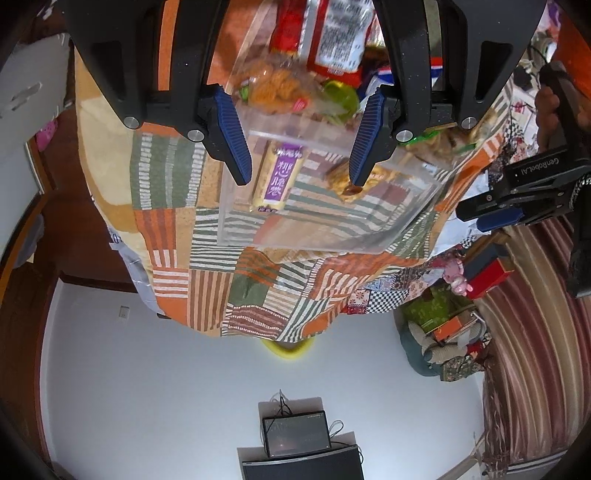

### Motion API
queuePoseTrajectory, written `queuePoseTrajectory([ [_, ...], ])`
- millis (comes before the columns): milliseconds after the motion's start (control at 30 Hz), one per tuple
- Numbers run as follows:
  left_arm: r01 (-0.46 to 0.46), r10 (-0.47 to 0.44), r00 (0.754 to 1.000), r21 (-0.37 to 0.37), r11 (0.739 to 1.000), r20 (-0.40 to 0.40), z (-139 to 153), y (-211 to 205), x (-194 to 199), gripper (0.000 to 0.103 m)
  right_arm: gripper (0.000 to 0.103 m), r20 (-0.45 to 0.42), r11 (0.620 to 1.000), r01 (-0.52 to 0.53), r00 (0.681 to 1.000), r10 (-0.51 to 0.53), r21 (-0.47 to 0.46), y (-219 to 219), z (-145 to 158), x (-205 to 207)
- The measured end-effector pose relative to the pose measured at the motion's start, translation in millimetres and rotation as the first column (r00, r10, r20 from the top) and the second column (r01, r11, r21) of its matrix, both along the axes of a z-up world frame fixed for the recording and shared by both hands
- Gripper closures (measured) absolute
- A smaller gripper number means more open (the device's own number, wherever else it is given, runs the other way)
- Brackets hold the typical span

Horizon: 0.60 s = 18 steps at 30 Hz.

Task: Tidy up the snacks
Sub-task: 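Grasp the square toast-biscuit pack with the left tool while the right tool grasps the red snack bag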

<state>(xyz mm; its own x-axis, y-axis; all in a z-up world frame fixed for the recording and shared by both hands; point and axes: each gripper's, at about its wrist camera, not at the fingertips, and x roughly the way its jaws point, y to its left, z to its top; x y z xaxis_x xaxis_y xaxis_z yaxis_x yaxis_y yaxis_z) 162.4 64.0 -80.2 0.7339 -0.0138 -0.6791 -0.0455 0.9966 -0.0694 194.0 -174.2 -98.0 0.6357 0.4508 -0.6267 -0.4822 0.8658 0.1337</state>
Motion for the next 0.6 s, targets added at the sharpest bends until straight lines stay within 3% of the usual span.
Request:
queuePoseTrajectory([
  [233, -0.027, 0.028, 0.999, 0.022, 0.999, -0.025, -8.4, 21.4, -28.5, 0.045, 0.046, -0.017, 1.000, 0.004, 1.000, -0.004, 0.000, -3.5, -8.4, -19.7],
  [600, -0.057, 0.055, 0.988, -0.007, 0.998, -0.142, -57.1, 53.9, -57.5, 0.045, 0.044, -0.073, 0.999, 0.005, 0.997, -0.008, -0.042, -2.6, -34.3, -40.5],
])
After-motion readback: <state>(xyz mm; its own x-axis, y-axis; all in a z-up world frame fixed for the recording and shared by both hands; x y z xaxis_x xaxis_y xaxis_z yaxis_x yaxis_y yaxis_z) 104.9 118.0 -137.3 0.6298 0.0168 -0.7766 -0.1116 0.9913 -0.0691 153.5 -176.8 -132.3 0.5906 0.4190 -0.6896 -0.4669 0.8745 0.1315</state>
